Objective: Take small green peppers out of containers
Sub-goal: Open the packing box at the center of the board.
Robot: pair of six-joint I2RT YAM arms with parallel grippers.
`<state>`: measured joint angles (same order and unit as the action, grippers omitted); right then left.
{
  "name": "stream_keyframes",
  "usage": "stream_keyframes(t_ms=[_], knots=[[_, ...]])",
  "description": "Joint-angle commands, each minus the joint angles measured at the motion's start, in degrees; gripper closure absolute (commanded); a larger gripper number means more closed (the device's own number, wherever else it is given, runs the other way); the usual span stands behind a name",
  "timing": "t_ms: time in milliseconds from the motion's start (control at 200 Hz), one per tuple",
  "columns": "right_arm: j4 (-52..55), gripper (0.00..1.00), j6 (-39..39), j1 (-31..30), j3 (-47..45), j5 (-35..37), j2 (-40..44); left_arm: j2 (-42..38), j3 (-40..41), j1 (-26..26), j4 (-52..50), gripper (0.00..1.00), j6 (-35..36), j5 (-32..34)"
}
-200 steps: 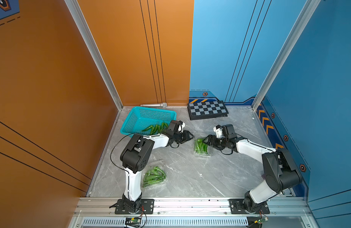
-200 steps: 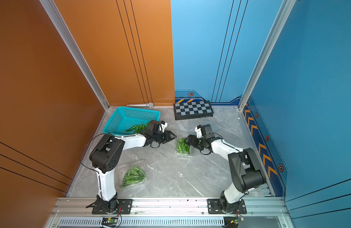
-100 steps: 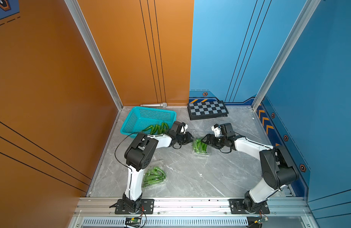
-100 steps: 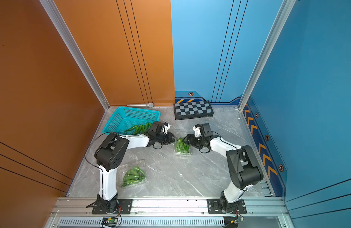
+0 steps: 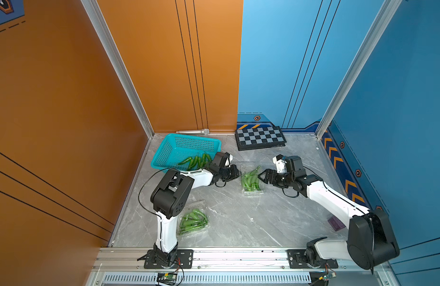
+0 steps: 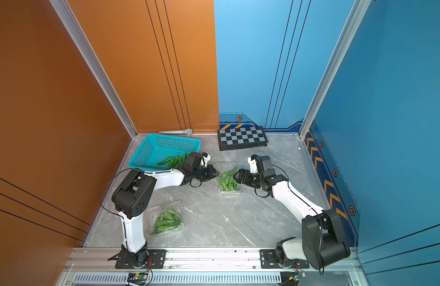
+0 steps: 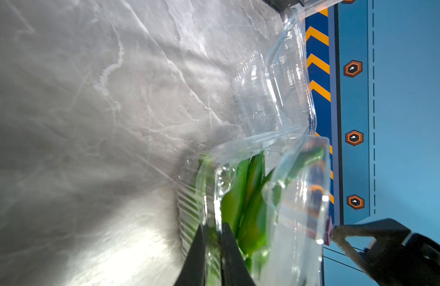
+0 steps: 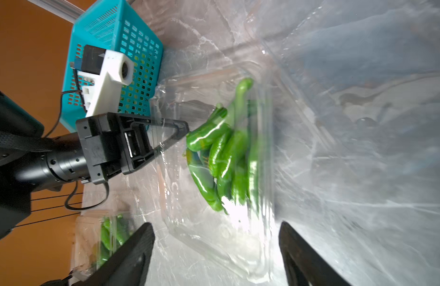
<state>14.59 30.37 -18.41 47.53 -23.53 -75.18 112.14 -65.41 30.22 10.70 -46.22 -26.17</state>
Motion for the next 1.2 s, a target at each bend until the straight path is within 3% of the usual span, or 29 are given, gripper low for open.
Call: stream_keyframes(t_ms=[0,165,295,500,706,1196], knots=[[11.76,0.20,-3.46,-6.22,2.19,14.36,4.25,-2.47,-2.21,1.51,-7.28,0.87,2.71,5.02],[15.50,0.22,-3.48,-16.27,4.91,26.36,4.65,-1.80,-2.99,2.43,-8.36,0.90,2.87,5.84],[18.93,0.23,-3.74,-23.55,9.19,34.93,0.03,-1.52,-2.52,2.85,-8.36,0.92,2.19,6.22],[19.78,0.25,-3.84,-30.39,14.83,41.77,-7.39,-3.82,-0.90,3.33,-9.38,0.95,0.12,7.97],[21.18,0.24,-3.90,-33.65,17.89,44.93,-13.01,-4.30,-1.03,3.65,-10.08,0.97,-0.48,7.69],[16.69,0.22,-4.09,-34.85,18.51,49.13,-21.01,-3.88,-0.91,3.36,-10.08,0.98,-1.35,6.18]])
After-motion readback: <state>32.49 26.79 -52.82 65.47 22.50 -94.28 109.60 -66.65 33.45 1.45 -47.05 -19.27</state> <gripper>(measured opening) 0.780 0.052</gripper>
